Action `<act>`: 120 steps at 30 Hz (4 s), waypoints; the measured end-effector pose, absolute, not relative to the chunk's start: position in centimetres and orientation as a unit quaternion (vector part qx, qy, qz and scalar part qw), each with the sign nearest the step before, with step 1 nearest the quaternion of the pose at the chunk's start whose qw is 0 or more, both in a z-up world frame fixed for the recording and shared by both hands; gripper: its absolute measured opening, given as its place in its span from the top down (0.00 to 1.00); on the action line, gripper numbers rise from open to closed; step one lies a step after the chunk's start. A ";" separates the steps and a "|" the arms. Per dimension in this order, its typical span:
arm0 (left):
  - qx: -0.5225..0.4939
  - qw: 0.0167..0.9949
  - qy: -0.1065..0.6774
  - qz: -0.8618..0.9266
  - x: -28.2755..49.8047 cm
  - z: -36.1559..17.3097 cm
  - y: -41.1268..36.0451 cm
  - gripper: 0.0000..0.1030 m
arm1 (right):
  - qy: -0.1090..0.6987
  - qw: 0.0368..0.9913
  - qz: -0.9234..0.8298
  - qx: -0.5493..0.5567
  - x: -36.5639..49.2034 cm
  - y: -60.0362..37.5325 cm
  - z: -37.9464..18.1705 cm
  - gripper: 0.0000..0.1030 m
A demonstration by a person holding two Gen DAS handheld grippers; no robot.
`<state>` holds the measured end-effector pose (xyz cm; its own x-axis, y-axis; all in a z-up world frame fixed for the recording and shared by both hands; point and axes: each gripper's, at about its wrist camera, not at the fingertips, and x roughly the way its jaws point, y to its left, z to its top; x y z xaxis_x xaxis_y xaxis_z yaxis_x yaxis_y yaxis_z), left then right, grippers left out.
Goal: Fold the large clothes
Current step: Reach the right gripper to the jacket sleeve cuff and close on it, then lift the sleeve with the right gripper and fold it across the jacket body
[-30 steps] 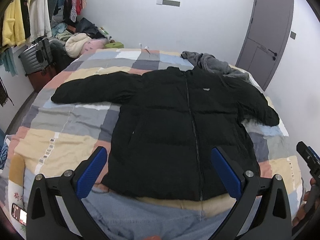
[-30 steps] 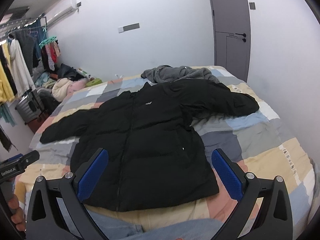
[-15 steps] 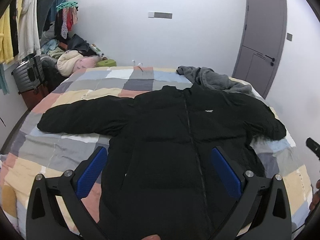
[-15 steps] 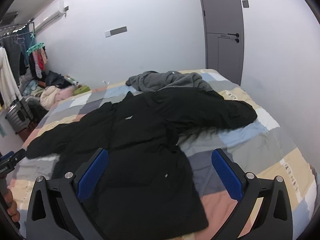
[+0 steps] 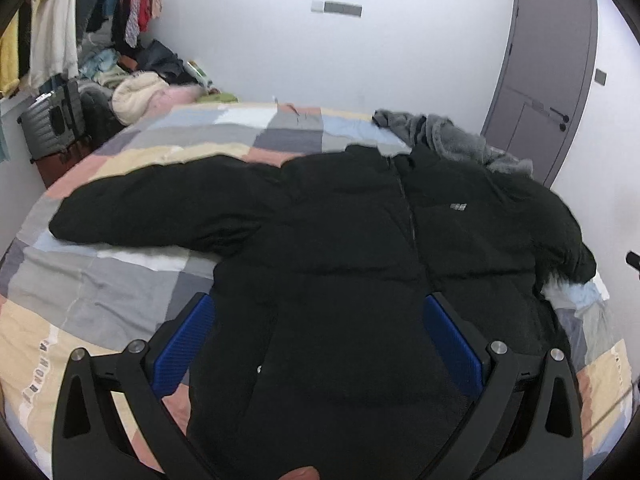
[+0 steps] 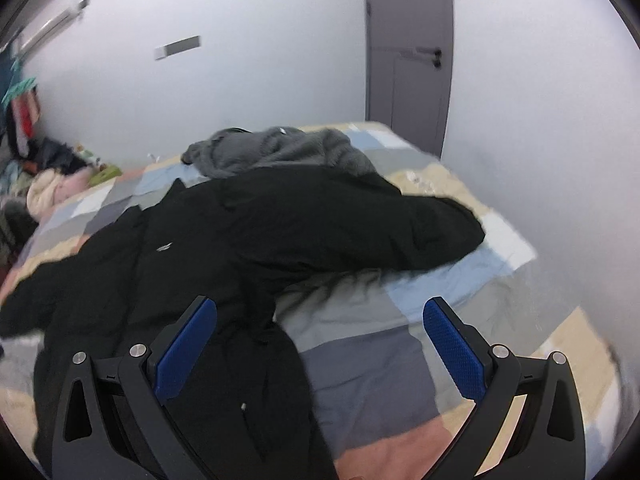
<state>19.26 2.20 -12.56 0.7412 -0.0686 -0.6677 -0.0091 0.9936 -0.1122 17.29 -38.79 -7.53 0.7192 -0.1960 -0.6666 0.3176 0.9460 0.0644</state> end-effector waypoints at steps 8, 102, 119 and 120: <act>-0.055 0.932 0.357 -0.025 20.8 -15.1 2.7 0.00 | 0.358 0.886 -0.173 0.240 21.6 -49.2 -14.3 0.00; -0.030 0.945 0.325 0.022 19.3 -15.6 9.2 0.00 | 0.176 0.974 0.134 -0.044 34.5 -6.6 2.9 0.91; -0.061 0.928 0.367 0.017 21.7 -19.4 11.2 0.00 | 0.354 0.909 0.190 -0.113 37.1 2.4 -18.4 0.90; -0.064 0.926 0.371 0.013 21.8 -19.5 11.1 0.00 | 0.354 0.909 0.194 -0.107 37.3 2.3 -18.0 0.89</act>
